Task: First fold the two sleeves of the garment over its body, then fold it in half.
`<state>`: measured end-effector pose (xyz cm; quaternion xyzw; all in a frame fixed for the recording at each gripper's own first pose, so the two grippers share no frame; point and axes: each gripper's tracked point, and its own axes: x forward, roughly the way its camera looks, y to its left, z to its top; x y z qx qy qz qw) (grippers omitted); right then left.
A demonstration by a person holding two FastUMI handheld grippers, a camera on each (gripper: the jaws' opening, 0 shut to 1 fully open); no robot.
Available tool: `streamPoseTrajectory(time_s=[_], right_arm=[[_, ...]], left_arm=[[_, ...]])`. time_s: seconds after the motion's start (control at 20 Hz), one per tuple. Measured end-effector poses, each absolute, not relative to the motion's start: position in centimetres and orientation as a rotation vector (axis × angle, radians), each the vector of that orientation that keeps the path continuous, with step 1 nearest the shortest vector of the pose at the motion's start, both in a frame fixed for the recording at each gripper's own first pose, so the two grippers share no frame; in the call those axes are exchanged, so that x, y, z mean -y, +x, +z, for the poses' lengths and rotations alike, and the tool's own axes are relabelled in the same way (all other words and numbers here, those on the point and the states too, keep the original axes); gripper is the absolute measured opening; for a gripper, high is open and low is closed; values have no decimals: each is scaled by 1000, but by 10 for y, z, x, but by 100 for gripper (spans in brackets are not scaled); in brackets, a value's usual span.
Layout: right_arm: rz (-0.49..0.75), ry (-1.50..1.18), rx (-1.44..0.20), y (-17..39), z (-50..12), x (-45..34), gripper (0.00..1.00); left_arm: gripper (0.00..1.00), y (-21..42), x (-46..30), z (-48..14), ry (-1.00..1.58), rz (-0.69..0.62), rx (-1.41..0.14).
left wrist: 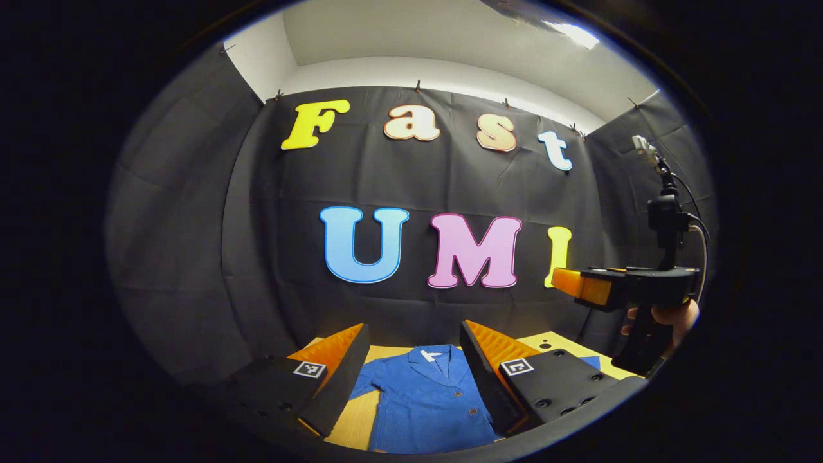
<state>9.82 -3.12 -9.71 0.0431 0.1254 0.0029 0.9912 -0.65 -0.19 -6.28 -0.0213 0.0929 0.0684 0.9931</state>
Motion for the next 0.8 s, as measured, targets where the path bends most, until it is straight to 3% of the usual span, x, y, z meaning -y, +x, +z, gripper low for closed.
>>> streamPoseTrajectory(time_s=[0.15,0.2,0.35,0.4,0.5,0.55,0.6,0.8], right_arm=[[-58,96,-326,112,-127,70,94],[-79,97,-341,116,-136,84,99],[-140,113,-408,129,-169,127,99],[-164,127,-438,131,-183,144,94],[-221,152,-502,135,-213,178,99],[-251,162,-530,137,-228,197,92],[-279,172,-554,136,-241,214,97],[-376,179,-666,132,-302,279,96]], left_arm=[[81,1,15,-72,-56,128,-211],[81,4,17,-79,-59,136,-224],[81,13,25,-90,-60,163,-264],[81,17,29,-92,-55,170,-271],[81,28,37,-97,-40,174,-284],[81,33,43,-98,-33,172,-290],[81,39,48,-100,-27,168,-296],[81,65,73,-105,-9,129,-311]])
